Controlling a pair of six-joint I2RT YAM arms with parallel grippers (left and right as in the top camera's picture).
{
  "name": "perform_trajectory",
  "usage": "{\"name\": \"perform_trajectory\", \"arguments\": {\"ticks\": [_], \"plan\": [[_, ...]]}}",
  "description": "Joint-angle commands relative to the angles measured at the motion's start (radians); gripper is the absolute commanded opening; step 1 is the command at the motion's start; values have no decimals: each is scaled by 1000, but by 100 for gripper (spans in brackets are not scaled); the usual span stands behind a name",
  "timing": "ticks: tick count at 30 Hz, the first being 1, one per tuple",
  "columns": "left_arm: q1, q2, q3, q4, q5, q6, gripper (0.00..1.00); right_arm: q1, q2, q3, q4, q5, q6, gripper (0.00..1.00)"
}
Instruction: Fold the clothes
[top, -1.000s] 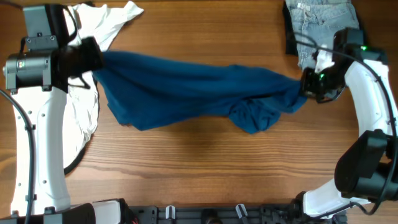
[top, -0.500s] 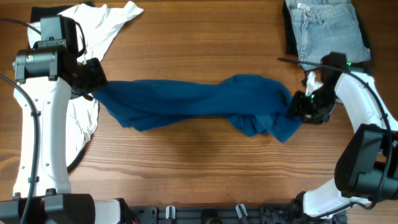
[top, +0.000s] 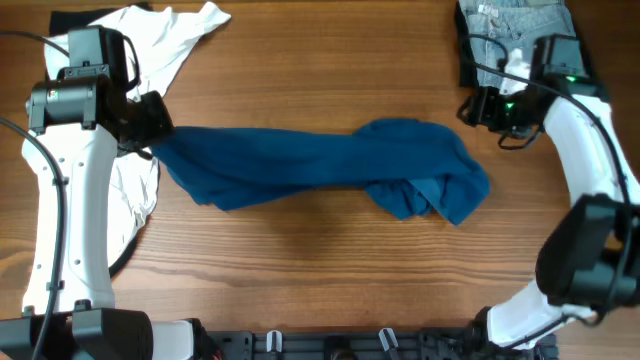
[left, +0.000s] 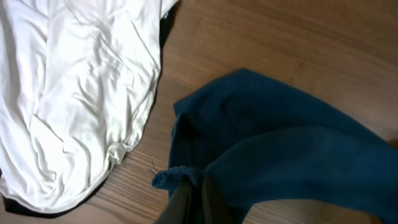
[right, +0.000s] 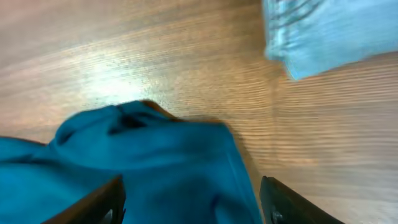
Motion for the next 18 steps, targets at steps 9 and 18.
{"name": "perform_trajectory", "arguments": {"ticks": [9, 18], "plan": [[6, 4, -6, 53, 6, -17, 4, 71, 252, 13, 176, -100, 34, 56], [6, 4, -6, 123, 5, -17, 4, 63, 198, 123, 186, -135, 26, 4]]}}
